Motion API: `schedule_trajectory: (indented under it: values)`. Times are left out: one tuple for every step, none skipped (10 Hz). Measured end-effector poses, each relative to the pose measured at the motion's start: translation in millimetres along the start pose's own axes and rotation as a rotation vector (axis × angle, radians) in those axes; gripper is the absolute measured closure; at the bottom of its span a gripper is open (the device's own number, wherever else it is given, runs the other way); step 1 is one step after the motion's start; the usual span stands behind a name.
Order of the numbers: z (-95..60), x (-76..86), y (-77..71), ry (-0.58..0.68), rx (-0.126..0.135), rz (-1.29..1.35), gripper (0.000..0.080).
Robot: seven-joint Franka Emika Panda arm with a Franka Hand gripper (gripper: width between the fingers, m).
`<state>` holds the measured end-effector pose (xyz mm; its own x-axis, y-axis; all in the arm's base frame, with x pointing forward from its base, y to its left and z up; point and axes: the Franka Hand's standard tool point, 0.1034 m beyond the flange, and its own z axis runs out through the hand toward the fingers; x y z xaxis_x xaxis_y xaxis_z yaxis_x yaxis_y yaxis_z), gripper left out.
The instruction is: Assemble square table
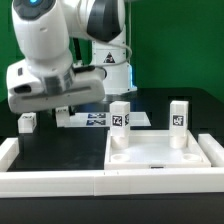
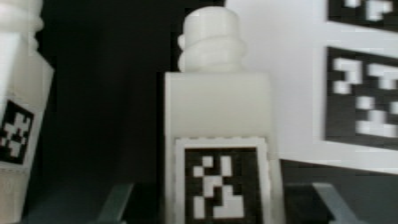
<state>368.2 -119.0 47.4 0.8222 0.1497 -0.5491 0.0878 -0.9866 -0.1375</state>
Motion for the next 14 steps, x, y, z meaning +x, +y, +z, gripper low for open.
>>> schedule_trajectory:
  values:
    - [-10.0, -3.1, -4.6, 0.012, 0.013, 0.006, 0.0509]
    - [-23.9, -7.2, -9.4, 0.03, 0.016, 0.004, 0.0509]
    - [-32.6, -8.1, -10.5, 0.041, 0.015, 0.001, 0.0509]
    - [-27.3, -6.5, -9.2, 0.042, 0.013, 0.001, 0.0509]
    - [-27.8, -0.8, -7.6, 0.092, 0.006, -0.005, 0.0509]
    - [-29.2, 3.6, -5.8, 0.18, 0.0, -0.014, 0.0509]
    - [-26.5, 8.2, -2.6, 0.24, 0.01, -0.023, 0.0509]
    - [-32.4, 14.1, -4.5, 0.281, 0.022, -0.009, 0.0509]
    - [-44.2, 21.9, -7.9, 0.35, 0.03, 0.0, 0.0509]
    - [-52.7, 25.4, -11.3, 0.38, 0.036, 0.007, 0.0509]
    - [-67.1, 32.0, -11.7, 0.442, 0.03, 0.019, 0.0509]
    - [-78.5, 36.2, -12.9, 0.479, 0.018, 0.017, 0.0509]
    - [-89.6, 42.8, -9.9, 0.557, -0.004, 0.029, 0.0509]
    - [-95.6, 44.0, -8.5, 0.611, -0.023, 0.038, 0.0509]
